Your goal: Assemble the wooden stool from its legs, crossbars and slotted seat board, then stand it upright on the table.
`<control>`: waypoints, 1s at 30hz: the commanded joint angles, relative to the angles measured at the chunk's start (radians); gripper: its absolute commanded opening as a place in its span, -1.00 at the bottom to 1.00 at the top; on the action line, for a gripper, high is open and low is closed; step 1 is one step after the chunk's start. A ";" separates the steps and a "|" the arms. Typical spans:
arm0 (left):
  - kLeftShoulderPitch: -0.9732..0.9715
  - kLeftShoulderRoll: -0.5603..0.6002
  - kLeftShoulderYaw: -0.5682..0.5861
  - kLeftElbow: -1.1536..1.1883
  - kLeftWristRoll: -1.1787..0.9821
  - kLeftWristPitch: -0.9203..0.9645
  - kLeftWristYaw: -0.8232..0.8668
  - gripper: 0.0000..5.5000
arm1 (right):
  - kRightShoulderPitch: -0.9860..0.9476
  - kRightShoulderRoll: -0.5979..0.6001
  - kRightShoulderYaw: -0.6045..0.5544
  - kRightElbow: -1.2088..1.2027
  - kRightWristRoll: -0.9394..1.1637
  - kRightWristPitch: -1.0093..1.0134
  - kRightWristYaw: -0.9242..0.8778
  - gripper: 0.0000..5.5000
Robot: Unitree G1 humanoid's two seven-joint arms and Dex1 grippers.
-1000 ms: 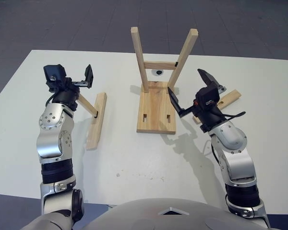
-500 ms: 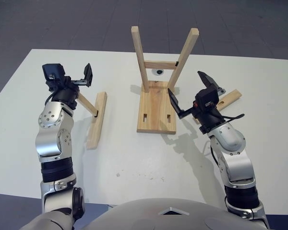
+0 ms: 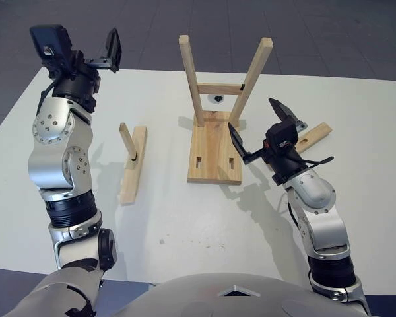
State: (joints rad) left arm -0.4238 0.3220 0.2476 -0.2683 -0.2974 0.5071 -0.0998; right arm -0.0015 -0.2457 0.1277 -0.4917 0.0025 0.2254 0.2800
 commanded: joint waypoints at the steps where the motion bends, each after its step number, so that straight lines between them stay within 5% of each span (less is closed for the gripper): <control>1: 0.171 -0.030 -0.096 0.121 0.076 -0.045 -0.027 0.95 | -0.007 -0.005 -0.006 0.002 -0.001 -0.002 0.003 0.96; 8: 0.253 -0.040 -0.053 0.301 0.086 -0.138 -0.039 0.95 | -0.014 -0.006 -0.005 0.007 0.002 0.001 0.008 0.96; 18: 0.129 -0.031 0.020 0.128 0.004 -0.098 0.006 0.95 | -0.018 -0.007 -0.003 0.014 0.001 -0.004 0.010 0.96; 23: 0.013 0.015 0.100 -0.044 -0.105 0.066 0.049 0.95 | -0.021 -0.008 0.002 0.016 -0.001 -0.005 0.014 0.96; 30: 0.127 0.114 0.101 -0.337 -0.217 0.532 0.071 0.95 | 0.043 -0.011 -0.011 -0.023 -0.009 -0.001 -0.004 0.96</control>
State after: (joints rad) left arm -0.3503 0.3957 0.3355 -0.5285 -0.4829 0.9033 -0.0377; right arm 0.0125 -0.2483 0.1284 -0.4928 0.0008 0.2215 0.2805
